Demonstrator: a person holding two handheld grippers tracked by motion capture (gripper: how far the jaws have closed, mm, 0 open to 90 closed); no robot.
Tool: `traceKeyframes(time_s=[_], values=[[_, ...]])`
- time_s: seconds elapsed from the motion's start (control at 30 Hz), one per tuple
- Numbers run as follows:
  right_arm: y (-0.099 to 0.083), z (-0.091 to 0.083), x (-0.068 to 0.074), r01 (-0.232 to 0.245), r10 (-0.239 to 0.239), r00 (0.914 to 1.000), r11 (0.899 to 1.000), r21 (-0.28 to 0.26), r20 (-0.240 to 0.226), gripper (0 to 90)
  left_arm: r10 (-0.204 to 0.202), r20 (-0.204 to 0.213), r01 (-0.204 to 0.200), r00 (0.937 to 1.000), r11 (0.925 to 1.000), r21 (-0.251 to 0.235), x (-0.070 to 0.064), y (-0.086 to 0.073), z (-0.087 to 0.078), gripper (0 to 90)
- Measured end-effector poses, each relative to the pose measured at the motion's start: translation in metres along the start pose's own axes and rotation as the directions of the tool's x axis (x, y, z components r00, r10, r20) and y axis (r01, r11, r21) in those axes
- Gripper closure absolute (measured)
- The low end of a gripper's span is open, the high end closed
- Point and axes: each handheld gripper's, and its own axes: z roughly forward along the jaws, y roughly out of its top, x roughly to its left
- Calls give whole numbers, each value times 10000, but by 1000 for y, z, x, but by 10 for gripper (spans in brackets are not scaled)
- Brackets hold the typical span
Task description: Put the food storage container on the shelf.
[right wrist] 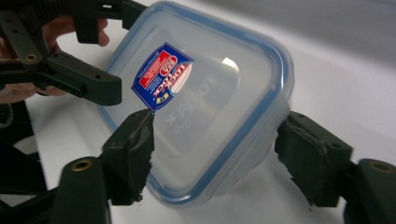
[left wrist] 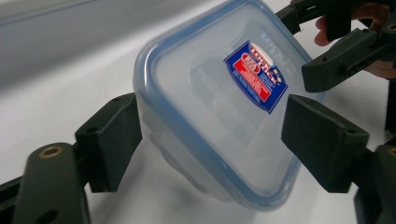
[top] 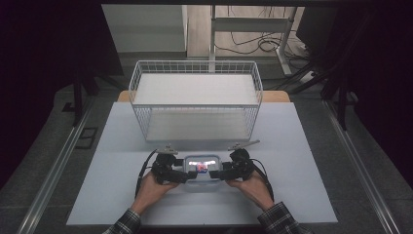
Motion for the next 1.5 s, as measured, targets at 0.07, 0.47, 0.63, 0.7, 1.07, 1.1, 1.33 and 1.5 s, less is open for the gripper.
traceKeyframes(time_s=[0.07, 0.47, 0.63, 0.7, 1.07, 1.1, 1.33, 1.5], values=[[-1, -1, 1, -81, 81, 10000, 9999, 67, -35, 325, -364, 61, 363, 9993, 9993, 81, -2, -3, -3, 217], [-12, -25, 5, -67, 65, 10000, 9972, -746, -30, 595, -673, 534, 692, 9963, 9970, -342, -3, -14, -18, 457], [-18, -25, 1, -500, 468, 9980, 9959, -755, -435, 599, -969, 1038, 1022, 9899, 9936, -474, 1, -21, -23, 507], [-19, -24, 0, -575, 529, 9971, 9946, -860, -542, 597, -1075, 1170, 1145, 9873, 9919, -546, 3, -23, -24, 522], [-24, -22, -8, -1159, 1045, 9874, 9889, -933, -1190, 649, -1608, 1971, 1784, 9671, 9811, -752, 13, -31, -26, 569], [-24, -22, -8, -1147, 1032, 9875, 9889, -944, -1192, 651, -1590, 1983, 1771, 9672, 9812, -768, 14, -31, -26, 569], [-22, -25, -6, -958, 852, 9925, 9875, -1250, -873, 697, -1480, 2045, 1702, 9676, 9808, -953, 17, -30, -27, 586], [-20, -23, -7, -614, 521, 9948, 9922, -1080, -875, 615, -1311, 2114, 1549, 9686, 9828, -1001, 18, -29, -26, 588]])
